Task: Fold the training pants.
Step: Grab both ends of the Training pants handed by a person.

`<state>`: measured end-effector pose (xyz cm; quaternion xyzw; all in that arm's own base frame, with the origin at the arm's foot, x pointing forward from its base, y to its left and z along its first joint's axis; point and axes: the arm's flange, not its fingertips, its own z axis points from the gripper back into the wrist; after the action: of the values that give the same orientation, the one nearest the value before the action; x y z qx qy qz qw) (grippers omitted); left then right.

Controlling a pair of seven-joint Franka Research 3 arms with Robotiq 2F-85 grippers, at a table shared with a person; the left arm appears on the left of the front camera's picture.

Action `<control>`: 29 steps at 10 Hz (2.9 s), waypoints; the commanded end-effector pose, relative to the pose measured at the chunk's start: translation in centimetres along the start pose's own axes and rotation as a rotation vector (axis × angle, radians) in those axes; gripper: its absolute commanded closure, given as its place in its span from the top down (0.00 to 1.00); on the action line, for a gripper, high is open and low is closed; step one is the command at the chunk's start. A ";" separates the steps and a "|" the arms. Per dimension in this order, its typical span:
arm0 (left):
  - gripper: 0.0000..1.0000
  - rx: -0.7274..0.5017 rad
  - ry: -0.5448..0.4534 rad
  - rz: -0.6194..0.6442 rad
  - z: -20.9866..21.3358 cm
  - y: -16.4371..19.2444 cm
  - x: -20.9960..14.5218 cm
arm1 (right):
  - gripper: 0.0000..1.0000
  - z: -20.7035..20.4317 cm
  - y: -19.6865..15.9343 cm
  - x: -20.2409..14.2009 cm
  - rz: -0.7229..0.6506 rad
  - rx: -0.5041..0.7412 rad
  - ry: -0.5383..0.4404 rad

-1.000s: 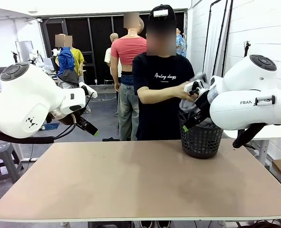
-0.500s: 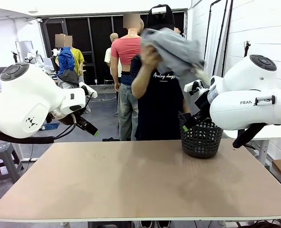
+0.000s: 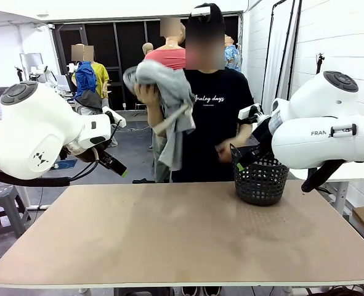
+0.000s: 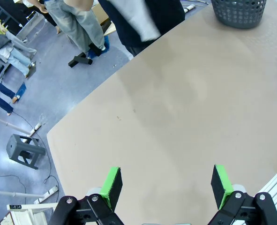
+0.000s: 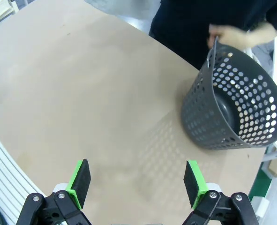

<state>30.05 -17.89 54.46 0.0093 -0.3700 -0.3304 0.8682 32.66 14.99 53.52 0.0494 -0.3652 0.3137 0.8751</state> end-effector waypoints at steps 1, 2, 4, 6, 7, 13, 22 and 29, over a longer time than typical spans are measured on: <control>1.00 0.006 -0.011 -0.013 -0.2 0.2 0.1 | 1.00 0.0 0.0 0.1 0.000 -0.002 -0.006; 1.00 0.006 -0.011 -0.013 -0.2 0.2 0.1 | 1.00 0.0 0.0 0.1 0.000 -0.002 -0.006; 1.00 0.006 -0.011 -0.013 -0.2 0.2 0.1 | 1.00 0.0 0.0 0.1 0.000 -0.002 -0.006; 1.00 0.006 -0.011 -0.013 -0.2 0.2 0.1 | 1.00 0.0 0.0 0.1 0.000 -0.002 -0.006; 1.00 0.006 -0.011 -0.013 -0.2 0.2 0.1 | 1.00 0.0 0.0 0.1 0.000 -0.002 -0.006; 1.00 0.006 -0.011 -0.013 -0.2 0.2 0.1 | 1.00 0.0 0.0 0.1 0.000 -0.002 -0.006; 1.00 0.006 -0.011 -0.013 -0.2 0.2 0.1 | 1.00 0.0 0.0 0.1 0.000 -0.002 -0.006; 1.00 0.006 -0.011 -0.013 -0.2 0.2 0.1 | 1.00 0.0 0.0 0.1 0.000 -0.002 -0.006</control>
<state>30.05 -17.89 54.47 0.0093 -0.3701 -0.3304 0.8682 32.66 14.99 53.52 0.0494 -0.3653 0.3137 0.8751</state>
